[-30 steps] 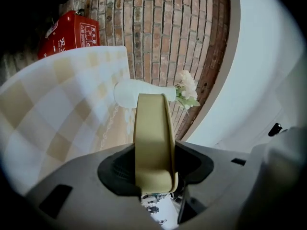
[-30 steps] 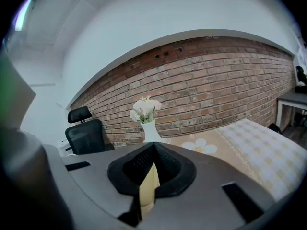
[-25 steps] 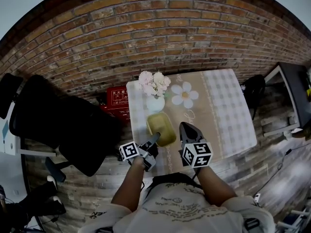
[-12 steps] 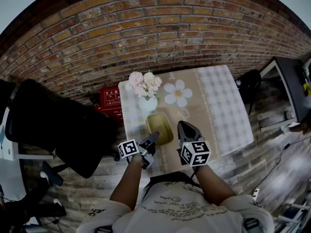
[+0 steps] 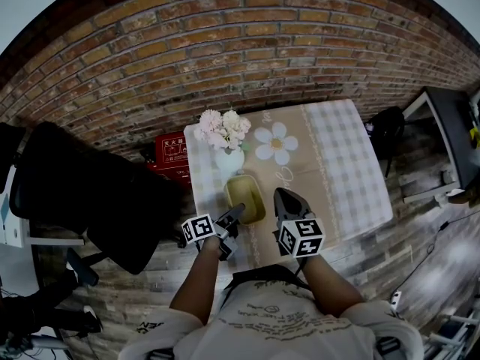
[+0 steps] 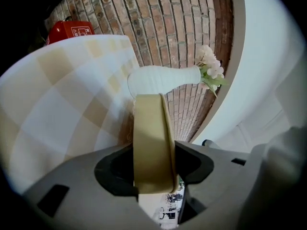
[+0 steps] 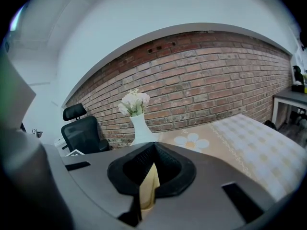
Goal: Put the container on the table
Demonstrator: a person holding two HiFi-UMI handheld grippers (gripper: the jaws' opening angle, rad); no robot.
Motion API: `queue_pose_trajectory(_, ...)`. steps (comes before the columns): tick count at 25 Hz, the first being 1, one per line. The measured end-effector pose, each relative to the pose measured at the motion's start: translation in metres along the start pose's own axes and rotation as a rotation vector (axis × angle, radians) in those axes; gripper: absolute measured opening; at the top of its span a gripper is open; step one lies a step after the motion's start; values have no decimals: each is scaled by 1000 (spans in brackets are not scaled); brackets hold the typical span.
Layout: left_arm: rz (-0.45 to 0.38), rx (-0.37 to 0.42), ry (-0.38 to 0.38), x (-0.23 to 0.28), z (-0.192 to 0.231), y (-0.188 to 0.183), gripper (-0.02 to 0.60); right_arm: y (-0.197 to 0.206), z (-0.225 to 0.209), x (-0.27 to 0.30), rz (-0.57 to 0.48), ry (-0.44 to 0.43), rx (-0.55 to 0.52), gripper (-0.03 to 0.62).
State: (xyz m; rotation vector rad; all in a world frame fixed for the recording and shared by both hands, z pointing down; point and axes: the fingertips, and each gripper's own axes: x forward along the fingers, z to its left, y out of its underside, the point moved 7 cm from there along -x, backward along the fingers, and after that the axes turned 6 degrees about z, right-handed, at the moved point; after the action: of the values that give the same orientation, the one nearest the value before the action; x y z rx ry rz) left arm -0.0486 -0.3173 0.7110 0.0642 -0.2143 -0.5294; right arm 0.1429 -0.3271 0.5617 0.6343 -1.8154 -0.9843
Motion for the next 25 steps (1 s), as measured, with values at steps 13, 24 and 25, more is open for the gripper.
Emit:
queue_pose_trajectory(13,11,297,-416,-21,5,-5,287,-2,13,-5,-8,-6,-72,3)
queue_pose_trajectory(24,12,430,-557,-36,-5,-5,302,-6,16,-8,-20,-12,-94,3)
queue_pose_trajectory(25,8,429,-553,-37,-6,-5,302,-6,16,-8,-21,-13,-96,3)
